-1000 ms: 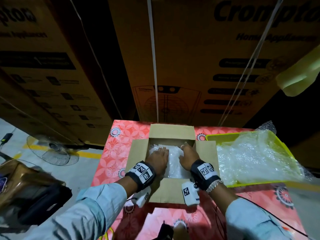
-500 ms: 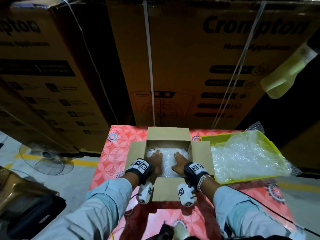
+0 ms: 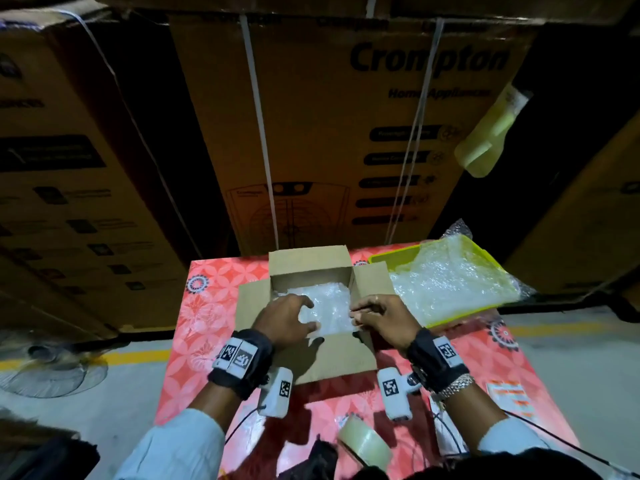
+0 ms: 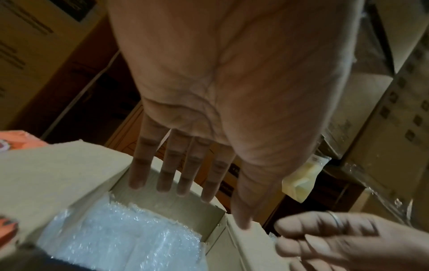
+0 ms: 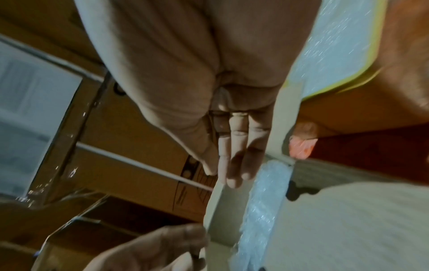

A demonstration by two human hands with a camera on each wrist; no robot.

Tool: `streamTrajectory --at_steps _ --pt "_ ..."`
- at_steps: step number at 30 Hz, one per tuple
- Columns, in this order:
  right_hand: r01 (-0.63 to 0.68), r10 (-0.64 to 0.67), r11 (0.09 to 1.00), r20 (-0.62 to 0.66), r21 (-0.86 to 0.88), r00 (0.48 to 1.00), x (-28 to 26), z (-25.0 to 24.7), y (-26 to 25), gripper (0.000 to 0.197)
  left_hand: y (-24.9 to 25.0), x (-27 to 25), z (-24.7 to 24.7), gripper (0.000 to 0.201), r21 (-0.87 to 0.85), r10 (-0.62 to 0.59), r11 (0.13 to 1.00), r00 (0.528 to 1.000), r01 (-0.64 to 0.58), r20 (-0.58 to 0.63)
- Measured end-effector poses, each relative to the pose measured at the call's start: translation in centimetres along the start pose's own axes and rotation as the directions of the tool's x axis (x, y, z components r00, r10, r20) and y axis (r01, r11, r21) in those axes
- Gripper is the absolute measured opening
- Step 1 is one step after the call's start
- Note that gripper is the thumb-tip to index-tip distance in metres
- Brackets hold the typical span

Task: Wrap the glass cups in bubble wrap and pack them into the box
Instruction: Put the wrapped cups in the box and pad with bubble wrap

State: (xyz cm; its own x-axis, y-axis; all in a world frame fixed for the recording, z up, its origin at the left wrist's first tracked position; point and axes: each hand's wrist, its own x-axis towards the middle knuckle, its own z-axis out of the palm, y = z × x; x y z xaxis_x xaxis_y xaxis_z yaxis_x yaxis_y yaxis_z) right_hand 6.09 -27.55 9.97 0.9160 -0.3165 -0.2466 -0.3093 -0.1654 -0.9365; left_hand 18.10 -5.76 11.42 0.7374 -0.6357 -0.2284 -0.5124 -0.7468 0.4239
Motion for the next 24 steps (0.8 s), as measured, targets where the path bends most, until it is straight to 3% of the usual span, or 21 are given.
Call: streamTrajectory --at_steps 4,6,9,13,19,24 --pt "-0.064 0.078 0.995 -0.190 0.075 0.979 -3.6 -3.0 1.7 0.011 0.3 -0.7 1.6 0.024 -0.162 -0.060 0.986 0.978 0.028 -0.200" --pt "-0.081 0.103 0.991 -0.236 0.102 0.966 -5.1 -4.7 2.3 0.010 1.4 -0.7 2.7 0.014 -0.258 -0.058 0.966 0.972 -0.003 -0.230" --pt "-0.081 0.108 0.991 -0.271 0.108 0.956 -6.0 -7.4 2.5 0.010 4.1 -1.1 4.1 0.012 -0.353 -0.007 0.932 0.972 -0.079 -0.236" --pt "-0.069 0.095 0.993 -0.306 0.092 0.947 -4.5 -10.6 2.3 0.005 6.8 -0.8 5.2 0.019 -0.325 0.071 0.930 0.951 -0.172 -0.300" --pt "-0.108 0.089 0.992 -0.242 -0.067 0.966 1.4 -14.1 3.7 0.010 10.0 0.7 5.1 0.022 -0.309 0.019 0.942 0.938 -0.133 -0.345" --pt "-0.168 0.157 0.968 -0.075 -0.185 0.985 8.1 -15.6 5.4 0.011 12.8 1.1 5.7 0.023 -0.318 -0.057 0.946 0.934 -0.062 -0.353"
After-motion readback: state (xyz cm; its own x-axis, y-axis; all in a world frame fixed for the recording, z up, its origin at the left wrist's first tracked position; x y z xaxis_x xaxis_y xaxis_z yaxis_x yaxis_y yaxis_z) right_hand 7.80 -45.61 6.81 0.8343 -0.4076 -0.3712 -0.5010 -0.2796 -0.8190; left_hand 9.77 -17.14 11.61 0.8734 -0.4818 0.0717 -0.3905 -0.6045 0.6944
